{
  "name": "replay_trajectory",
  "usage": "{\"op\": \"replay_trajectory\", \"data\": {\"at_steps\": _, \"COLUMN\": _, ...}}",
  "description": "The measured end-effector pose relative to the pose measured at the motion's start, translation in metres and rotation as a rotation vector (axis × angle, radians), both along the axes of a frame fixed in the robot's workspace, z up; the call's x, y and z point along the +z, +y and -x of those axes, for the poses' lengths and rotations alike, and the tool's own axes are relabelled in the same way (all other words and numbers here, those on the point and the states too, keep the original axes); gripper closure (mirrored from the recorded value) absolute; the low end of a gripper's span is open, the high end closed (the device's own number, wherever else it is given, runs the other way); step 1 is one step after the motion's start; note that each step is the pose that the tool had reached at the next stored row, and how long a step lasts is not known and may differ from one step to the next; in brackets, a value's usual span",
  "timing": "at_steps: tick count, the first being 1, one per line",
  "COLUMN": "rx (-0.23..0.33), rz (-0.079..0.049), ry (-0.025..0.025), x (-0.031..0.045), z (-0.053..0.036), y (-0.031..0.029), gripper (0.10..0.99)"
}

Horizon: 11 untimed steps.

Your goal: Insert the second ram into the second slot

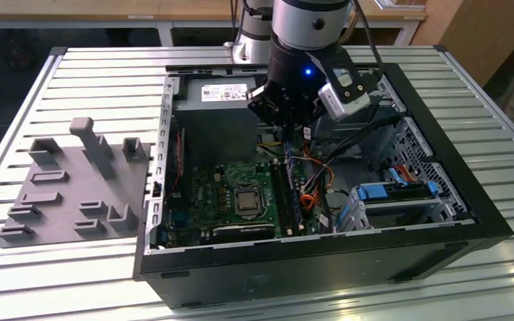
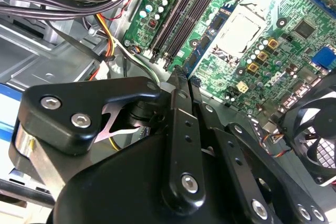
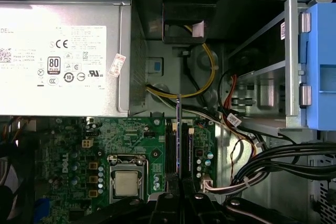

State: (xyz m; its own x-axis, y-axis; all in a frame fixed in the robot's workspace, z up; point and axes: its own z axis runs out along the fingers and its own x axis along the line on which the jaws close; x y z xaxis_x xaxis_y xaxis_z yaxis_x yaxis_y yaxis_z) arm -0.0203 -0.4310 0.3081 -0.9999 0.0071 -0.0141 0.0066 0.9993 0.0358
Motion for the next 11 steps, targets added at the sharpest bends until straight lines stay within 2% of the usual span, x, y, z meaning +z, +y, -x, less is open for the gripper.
{"op": "replay_trajectory", "data": {"at_steps": 9, "rx": 0.0, "rz": 0.0, "ry": 0.0, "x": -0.0023, "z": 0.0, "y": 0.0, "gripper": 0.949}}
{"op": "replay_trajectory", "data": {"at_steps": 11, "rx": 0.0, "rz": 0.0, "ry": 0.0, "x": -0.0188, "z": 0.0, "y": 0.0, "gripper": 0.949}}
